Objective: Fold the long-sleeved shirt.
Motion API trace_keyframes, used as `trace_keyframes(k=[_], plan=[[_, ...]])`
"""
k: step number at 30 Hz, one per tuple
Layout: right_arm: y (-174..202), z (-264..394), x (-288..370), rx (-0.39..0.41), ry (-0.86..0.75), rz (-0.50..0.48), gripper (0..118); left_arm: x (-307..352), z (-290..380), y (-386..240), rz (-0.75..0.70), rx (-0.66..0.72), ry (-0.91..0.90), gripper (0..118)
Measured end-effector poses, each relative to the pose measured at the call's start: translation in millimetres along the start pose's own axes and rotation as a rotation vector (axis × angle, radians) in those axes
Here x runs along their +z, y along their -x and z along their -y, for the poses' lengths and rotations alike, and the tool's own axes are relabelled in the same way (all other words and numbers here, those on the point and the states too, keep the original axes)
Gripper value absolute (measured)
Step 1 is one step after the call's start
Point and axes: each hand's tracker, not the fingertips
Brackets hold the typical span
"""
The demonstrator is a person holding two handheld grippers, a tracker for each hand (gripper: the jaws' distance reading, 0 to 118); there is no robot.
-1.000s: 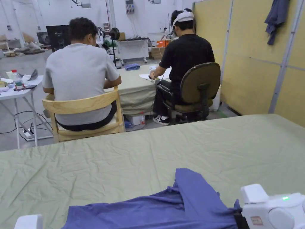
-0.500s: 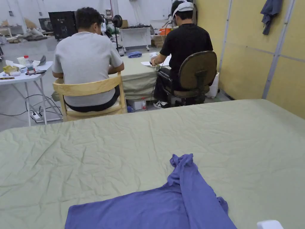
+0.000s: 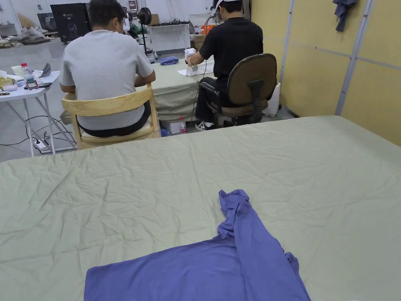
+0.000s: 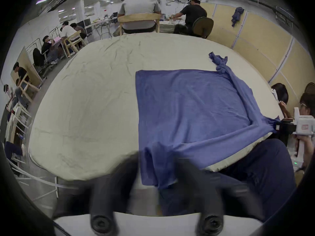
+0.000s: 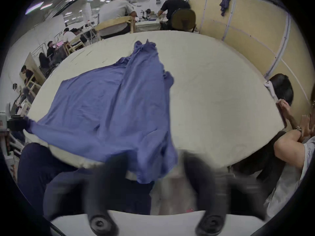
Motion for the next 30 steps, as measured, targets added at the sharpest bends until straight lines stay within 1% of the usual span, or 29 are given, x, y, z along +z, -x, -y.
trace_keyframes(k=[1,2,3,4,7,8,9,10,11,12,13,14,15,16,17,18,19,20,21,23,24,25,27,29,30], plan=[[1,0,-2,-0.009,-0.009,0.053,118,-2,-1,-3,-0.026,-0.008,-0.006,118],[0,0,-3,0.004,-0.029,0.046,118,0,2,-4,-0.069,-0.008,0.0,118],[3,-2,3,0.0,-0.075,0.04,117,4,-3,-6,-0.028,-0.026,-0.07,111],[4,-3,4,-0.026,-0.078,0.02,115,7,-7,-7,-0.005,-0.012,-0.069,105],[3,-14,7,-0.06,-0.062,0.042,116,6,-15,-14,0.015,0.001,-0.064,111],[6,-19,7,-0.068,-0.066,0.044,112,10,-18,-22,0.016,0.001,-0.069,111],[4,-23,8,-0.073,-0.07,0.017,97,11,-22,-25,0.023,0.001,-0.074,104],[5,-29,8,-0.062,-0.084,-0.005,65,13,-25,-27,0.028,-0.007,-0.082,78],[9,-35,6,-0.047,-0.096,0.015,2,12,-29,-31,0.015,-0.011,-0.101,7],[14,-41,4,-0.044,-0.102,0.019,3,12,-32,-35,-0.034,-0.006,-0.125,3],[11,-49,0,-0.036,-0.127,0.049,3,12,-36,-33,-0.031,0.015,-0.137,0],[8,-63,-5,-0.039,-0.142,-0.007,3,11,-41,-32,-0.001,0.019,-0.127,0],[6,-80,-12,-0.061,-0.148,-0.068,7,10,-46,-30,0.038,0.059,-0.133,0],[5,-100,-19,-0.085,-0.147,-0.075,23,12,-53,-32,0.047,0.094,-0.145,0],[9,-124,-24,-0.101,-0.163,-0.089,68,11,-57,-30,0.054,0.114,-0.154,0],[11,-152,-33,-0.099,-0.197,-0.079,108,9,-62,-29,0.057,0.111,-0.158,0],[14,-181,-45,-0.081,-0.219,-0.064,118,6,-66,-28,0.056,0.101,-0.162,0],[14,-209,-53,-0.063,-0.315,-0.134,118,6,-73,-30,0.048,0.093,-0.174,0],[22,-244,-73,-0.047,-0.306,-0.056,118,2,-77,-29,0.038,0.084,-0.183,0],[30,-305,-116,-0.02,-0.304,-0.112,118,-7,-84,-26,0.04,0.074,-0.174,0],[34,-339,-146,-0.024,-0.27,-0.12,118,-12,-91,-28,0.053,0.072,-0.166,0],[37,-351,-152,-0.02,-0.238,-0.112,118,-16,-93,-27,0.06,0.072,-0.16,0],[47,-391,-202,-0.009,-0.144,-0.104,118,-27,-97,-27,0.076,0.071,-0.149,0],[54,-417,-247,-0.021,-0.084,-0.089,118,-33,-102,-30,0.071,0.048,-0.15,0],[56,-426,-267,-0.045,-0.048,-0.082,118,-36,-102,-30,0.066,0.04,-0.156,0]])
